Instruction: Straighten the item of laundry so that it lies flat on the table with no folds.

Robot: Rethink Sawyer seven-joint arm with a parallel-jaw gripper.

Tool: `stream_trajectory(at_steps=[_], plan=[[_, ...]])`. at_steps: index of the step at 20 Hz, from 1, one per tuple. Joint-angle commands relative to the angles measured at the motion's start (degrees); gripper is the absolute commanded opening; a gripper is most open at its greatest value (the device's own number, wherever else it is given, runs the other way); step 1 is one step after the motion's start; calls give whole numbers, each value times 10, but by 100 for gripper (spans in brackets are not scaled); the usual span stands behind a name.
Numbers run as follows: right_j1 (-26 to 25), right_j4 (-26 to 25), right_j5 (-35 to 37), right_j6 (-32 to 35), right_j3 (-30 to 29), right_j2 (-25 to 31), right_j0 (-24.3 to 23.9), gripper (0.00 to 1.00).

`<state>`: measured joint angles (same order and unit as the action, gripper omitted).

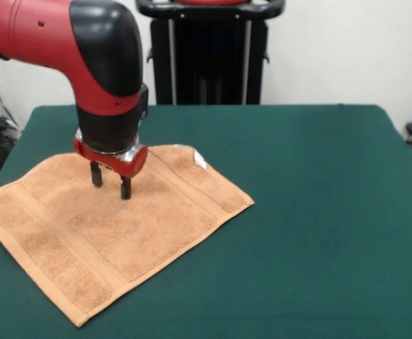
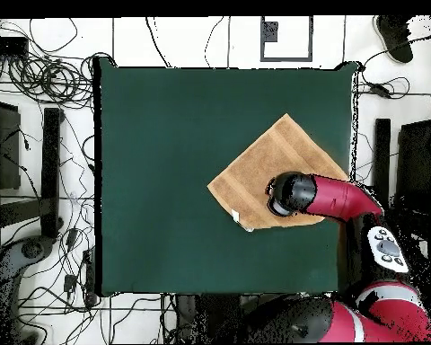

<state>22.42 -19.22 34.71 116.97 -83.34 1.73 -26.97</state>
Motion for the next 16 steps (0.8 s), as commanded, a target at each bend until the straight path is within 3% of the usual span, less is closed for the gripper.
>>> stream_trajectory(at_steps=[1, 10, 16], plan=[[36, -74, -49, -226, -78, 136, -105, 100], [39, -137, -48, -172, -87, 171, -124, 100], [74, -135, -2, -157, -109, 195, -137, 100]])
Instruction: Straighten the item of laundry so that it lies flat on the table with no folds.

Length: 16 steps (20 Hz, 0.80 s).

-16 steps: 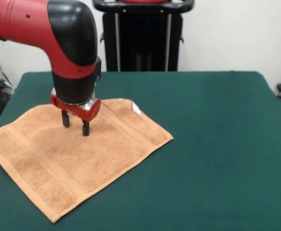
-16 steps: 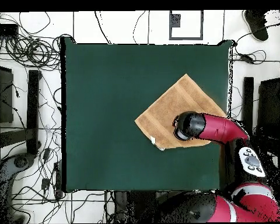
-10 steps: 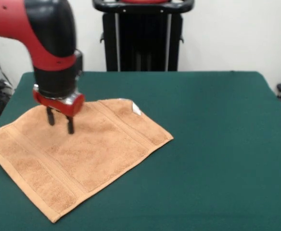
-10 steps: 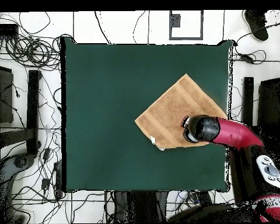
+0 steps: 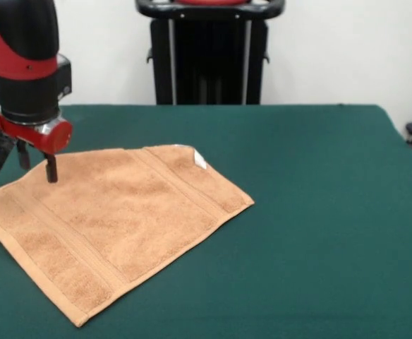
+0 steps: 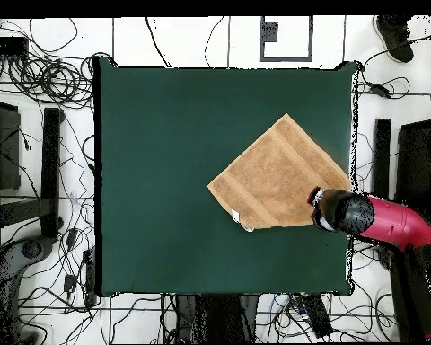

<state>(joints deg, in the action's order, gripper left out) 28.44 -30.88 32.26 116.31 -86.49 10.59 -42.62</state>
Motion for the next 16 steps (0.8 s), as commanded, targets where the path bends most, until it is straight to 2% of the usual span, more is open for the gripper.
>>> stream_trajectory(at_steps=[1, 12, 16], plan=[[20, -18, 25, -142, -81, 106, 21, 100], [44, 12, 80, -87, -69, 104, 58, 100], [35, 4, 59, -77, -72, 105, 54, 100]])
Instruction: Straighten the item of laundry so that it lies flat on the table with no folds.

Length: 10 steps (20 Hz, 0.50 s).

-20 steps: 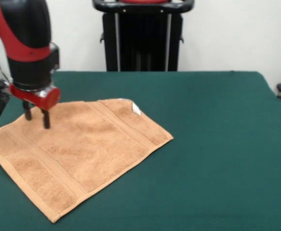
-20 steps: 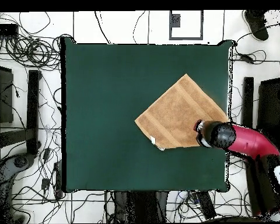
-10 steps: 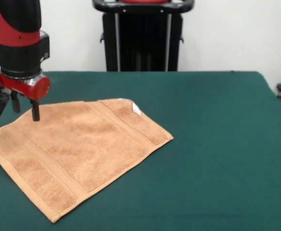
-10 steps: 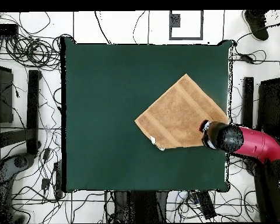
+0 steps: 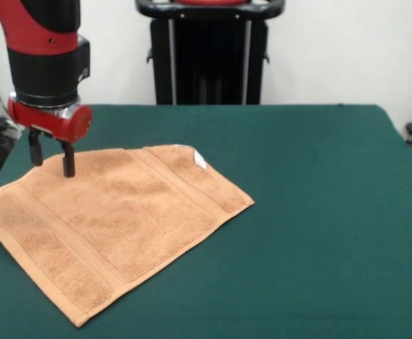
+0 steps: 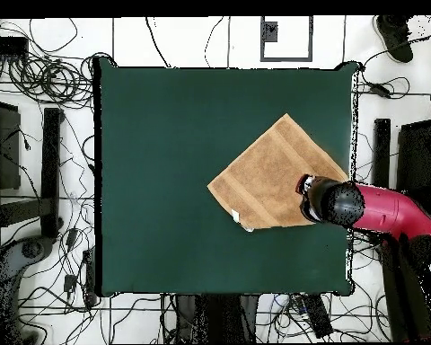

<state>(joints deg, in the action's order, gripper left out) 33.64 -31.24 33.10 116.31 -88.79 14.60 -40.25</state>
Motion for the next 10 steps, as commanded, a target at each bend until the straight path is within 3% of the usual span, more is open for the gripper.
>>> stream_trajectory(at_steps=[1, 10], plan=[[-18, 5, 44, -75, -51, 65, 30, 100], [-12, 3, -8, -19, -90, 52, 40, 100]])
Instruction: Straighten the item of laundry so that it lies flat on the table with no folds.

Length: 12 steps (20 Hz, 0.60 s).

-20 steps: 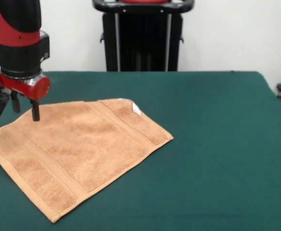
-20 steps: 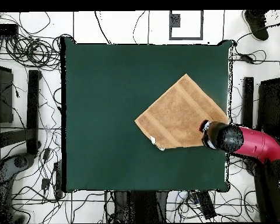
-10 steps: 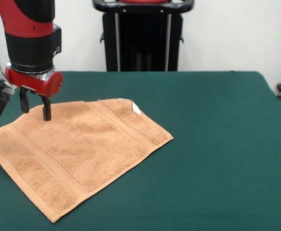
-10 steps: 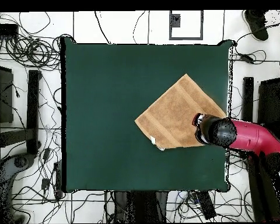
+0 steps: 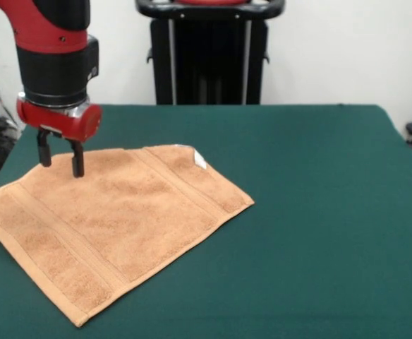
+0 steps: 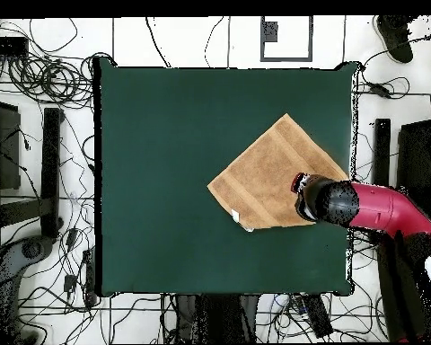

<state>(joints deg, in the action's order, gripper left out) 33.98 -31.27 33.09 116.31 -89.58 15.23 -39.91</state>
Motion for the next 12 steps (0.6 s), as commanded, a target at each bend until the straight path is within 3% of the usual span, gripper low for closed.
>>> stream_trajectory(at_steps=[1, 12], plan=[[-13, 3, -13, -12, -87, 44, 38, 100], [-3, 7, -51, 49, -110, 11, 70, 100]])
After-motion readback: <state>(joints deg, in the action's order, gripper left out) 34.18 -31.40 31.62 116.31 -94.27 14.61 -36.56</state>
